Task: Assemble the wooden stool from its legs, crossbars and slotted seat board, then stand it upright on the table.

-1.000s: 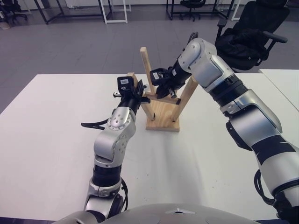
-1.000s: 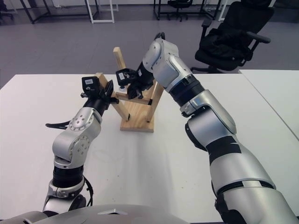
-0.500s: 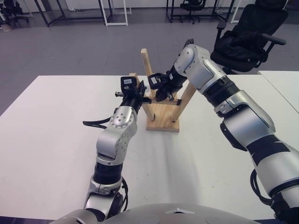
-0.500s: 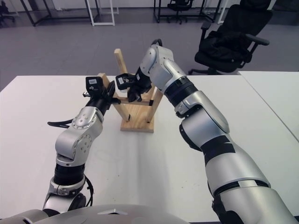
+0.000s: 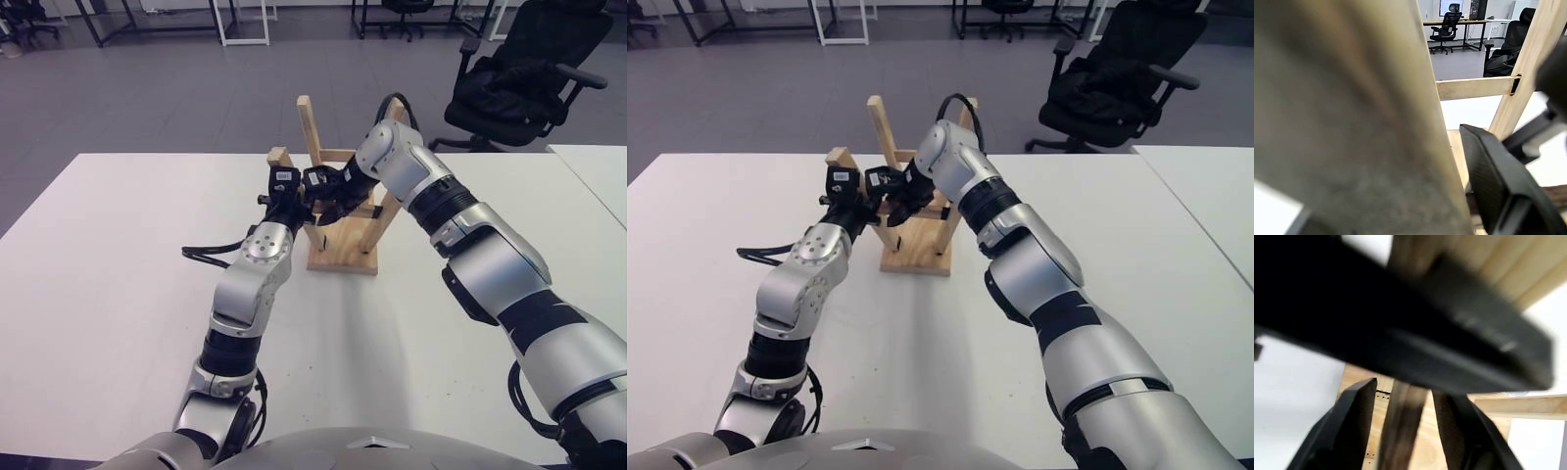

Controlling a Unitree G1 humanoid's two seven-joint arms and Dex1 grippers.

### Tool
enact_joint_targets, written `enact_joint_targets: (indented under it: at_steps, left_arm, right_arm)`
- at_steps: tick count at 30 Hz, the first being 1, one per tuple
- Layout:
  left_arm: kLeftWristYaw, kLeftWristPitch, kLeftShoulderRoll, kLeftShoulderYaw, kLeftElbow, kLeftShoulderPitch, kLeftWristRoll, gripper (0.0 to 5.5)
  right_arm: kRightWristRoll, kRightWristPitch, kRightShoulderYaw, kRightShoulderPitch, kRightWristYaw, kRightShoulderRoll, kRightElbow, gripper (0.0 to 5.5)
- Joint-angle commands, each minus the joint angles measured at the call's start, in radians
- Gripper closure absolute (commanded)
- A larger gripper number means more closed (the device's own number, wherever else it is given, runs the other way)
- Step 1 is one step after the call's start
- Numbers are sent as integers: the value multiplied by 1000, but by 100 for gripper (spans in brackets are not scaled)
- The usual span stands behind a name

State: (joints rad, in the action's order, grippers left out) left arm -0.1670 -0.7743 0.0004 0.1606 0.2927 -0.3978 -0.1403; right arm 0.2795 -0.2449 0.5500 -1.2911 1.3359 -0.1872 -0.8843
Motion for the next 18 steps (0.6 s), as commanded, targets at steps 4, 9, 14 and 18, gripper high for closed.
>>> enact_joint_targets:
  at_steps: [4, 9, 14, 18]
  left_arm:
    - [19, -49, -24, 13, 0, 40, 33, 183]
    - [20, -65, -25, -5, 48, 37, 48, 112]
    - [31, -52, -40, -25, 129, 16, 33, 36]
    - [68, -5, -53, -39, 226, 6, 6, 12]
  right_arm:
    - [4, 134, -51, -145, 78, -122, 52, 271]
    - [-50, 125, -143, -203, 68, -170, 93, 271]
    - [-127, 22, -304, -212, -84, -216, 157, 271]
    - [-196, -146, -553, 69, -378, -259, 557, 271]
